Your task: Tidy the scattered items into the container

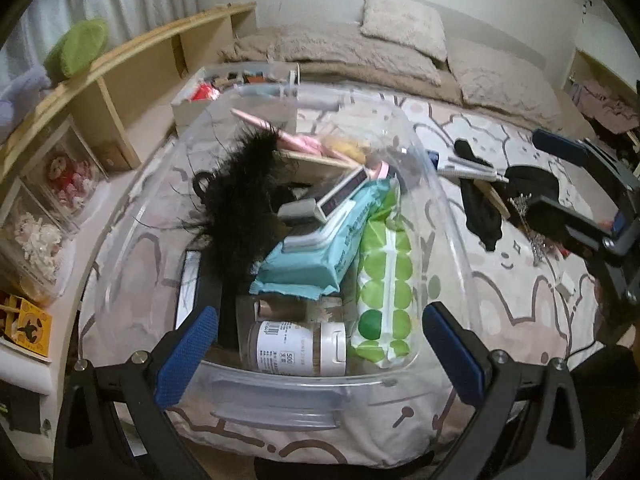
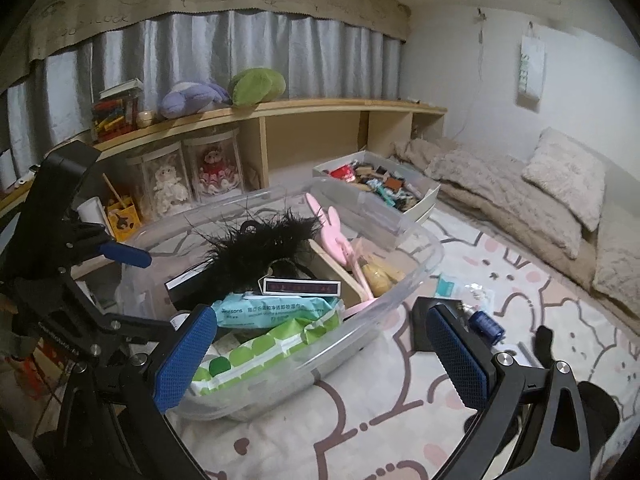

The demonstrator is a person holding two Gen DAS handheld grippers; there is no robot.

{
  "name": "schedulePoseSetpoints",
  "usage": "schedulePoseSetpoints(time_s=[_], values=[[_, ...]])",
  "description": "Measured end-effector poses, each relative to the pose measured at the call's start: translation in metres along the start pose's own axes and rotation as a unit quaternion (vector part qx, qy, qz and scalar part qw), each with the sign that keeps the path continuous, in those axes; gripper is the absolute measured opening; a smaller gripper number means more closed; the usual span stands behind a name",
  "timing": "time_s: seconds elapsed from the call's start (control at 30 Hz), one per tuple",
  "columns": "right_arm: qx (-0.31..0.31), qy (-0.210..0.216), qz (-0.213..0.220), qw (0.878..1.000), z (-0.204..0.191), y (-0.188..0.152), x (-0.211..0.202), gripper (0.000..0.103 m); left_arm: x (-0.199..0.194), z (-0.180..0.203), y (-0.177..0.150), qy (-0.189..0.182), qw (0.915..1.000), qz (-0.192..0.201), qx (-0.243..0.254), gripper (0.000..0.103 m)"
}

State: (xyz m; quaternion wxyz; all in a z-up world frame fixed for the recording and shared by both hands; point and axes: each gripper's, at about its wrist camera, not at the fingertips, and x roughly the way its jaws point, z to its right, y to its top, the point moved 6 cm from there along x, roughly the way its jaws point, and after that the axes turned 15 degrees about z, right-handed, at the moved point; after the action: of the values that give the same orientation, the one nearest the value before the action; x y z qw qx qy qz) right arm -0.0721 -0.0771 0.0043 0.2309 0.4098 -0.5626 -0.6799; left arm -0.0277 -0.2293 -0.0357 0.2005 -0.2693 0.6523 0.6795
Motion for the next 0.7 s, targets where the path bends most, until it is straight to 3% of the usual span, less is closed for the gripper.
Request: schedulePoseSetpoints(time_s=[0.37, 0.7], values=[[0.014, -0.03, 0.037, 0.999, -0.003, 0.013, -0.047, 0.103, -0.055, 0.022, 0.014, -0.005, 0.994, 0.109, 0.006, 0.103], [0.009, -0.052, 0.056, 0.997, -0.007, 0.008, -0.081, 0.103, -0.094, 0.023, 0.015, 0.003, 0.9843, 0.176, -0.005, 0.103]])
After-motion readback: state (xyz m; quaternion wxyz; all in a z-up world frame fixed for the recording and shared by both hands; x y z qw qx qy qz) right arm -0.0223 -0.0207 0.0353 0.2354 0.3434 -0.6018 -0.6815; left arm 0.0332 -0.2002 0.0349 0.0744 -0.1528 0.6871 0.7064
